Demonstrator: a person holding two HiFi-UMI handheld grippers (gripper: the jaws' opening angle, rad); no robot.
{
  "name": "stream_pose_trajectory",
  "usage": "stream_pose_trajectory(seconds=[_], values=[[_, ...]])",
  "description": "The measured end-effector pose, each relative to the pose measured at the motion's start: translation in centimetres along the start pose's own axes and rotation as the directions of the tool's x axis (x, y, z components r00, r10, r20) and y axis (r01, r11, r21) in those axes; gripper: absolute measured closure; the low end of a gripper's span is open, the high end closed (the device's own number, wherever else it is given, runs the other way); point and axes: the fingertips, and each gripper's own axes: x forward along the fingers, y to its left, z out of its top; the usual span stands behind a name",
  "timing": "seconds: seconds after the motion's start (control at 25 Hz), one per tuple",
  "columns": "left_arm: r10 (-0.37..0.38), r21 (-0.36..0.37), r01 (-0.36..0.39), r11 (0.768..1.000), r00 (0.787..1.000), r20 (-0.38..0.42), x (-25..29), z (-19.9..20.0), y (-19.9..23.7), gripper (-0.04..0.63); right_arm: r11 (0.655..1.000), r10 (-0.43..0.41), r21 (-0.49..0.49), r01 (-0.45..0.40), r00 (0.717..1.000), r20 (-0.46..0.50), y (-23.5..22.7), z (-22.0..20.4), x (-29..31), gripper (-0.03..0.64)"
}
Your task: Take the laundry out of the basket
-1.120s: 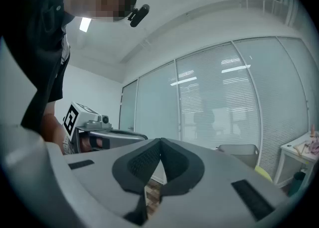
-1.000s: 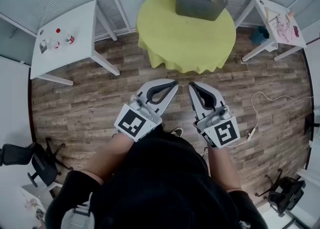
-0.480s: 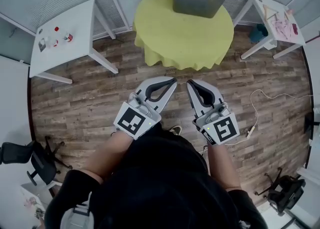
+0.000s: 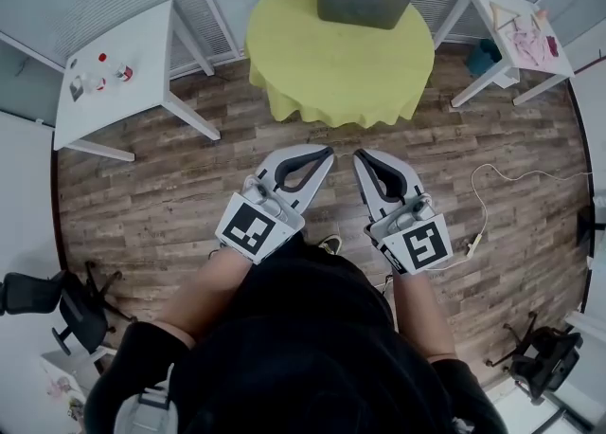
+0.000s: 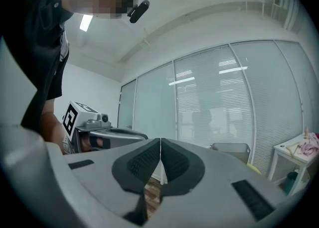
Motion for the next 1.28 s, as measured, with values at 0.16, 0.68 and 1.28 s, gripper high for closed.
stream_pose_trajectory(seconds=[0.16,0.68,1.28], values=[[-0.013,0.005,0.013,1.0,1.0,0.001,0.8,0.3,-1.5,0.586,1.0,-0.013,-0.011,0.013,1.0,0.007,-0.5,0.4,-1.6,0.594],[-0.005,0.036,0.004,0.999,1.0,0.008,3.9,1.2,-5.1,0.586,0.998,-0.055,-0.014,0.055,0.998,0.018,-3.2,0.8,-6.7,0.594],[-0.104,0.032,0.103,0.994,0.994,0.022,10.9,0.9,-3.5,0.586,0.988,-0.153,-0.029,0.153,0.988,0.004,-10.0,0.2,-5.8,0.594]])
